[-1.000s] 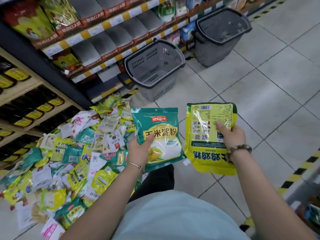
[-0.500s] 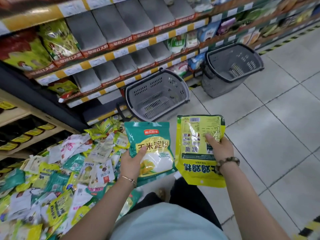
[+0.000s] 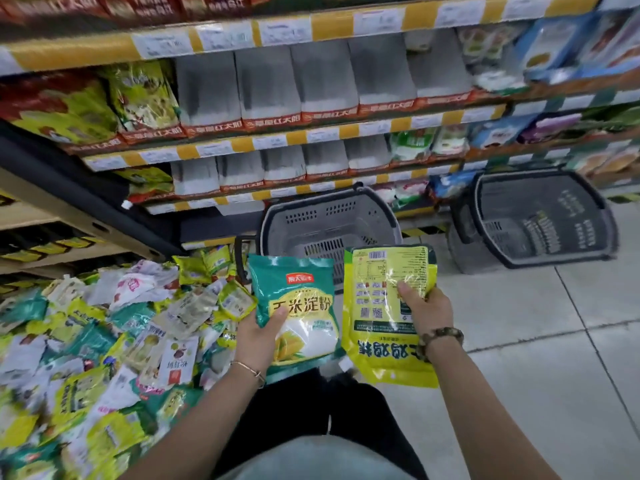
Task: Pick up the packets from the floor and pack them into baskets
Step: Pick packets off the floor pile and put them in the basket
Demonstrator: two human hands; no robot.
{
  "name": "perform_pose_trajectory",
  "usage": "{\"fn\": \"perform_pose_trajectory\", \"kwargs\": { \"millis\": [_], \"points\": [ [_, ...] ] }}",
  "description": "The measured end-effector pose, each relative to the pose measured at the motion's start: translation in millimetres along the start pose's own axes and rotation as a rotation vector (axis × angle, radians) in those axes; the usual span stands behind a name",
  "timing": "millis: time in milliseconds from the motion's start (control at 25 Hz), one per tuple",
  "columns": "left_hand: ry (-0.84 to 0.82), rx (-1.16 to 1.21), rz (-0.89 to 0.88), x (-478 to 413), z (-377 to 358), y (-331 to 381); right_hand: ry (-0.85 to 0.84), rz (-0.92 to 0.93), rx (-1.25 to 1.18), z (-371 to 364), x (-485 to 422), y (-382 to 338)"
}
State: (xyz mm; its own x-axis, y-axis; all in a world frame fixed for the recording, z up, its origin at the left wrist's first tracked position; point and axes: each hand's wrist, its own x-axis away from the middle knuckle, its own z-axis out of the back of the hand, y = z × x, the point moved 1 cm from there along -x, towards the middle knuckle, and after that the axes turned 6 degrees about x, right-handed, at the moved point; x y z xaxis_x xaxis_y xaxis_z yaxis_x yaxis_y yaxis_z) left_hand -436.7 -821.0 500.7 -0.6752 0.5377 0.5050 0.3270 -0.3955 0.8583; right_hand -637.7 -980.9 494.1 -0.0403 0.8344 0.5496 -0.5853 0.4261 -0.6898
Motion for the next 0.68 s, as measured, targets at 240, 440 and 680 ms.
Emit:
{"fn": "perform_pose_trajectory", "kwargs": {
  "millis": [240, 440, 680],
  "points": [
    [0.111, 0.009, 0.094, -91.4, -40.2, -1.2, -0.112, -0.044, 0.076, -31.9, -100.7, -32.5],
    [0.165, -0.085, 0.209, -190.7, -50.2, -27.5, -0.117, -0.065, 0.230, -90.4, -196.9, -43.8],
    [0.232, -0.111, 0.337, -307.4, -67.8, -93.1, -0.154, -0.089, 0.406, -180.6, -318.4, -21.2]
  ]
}}
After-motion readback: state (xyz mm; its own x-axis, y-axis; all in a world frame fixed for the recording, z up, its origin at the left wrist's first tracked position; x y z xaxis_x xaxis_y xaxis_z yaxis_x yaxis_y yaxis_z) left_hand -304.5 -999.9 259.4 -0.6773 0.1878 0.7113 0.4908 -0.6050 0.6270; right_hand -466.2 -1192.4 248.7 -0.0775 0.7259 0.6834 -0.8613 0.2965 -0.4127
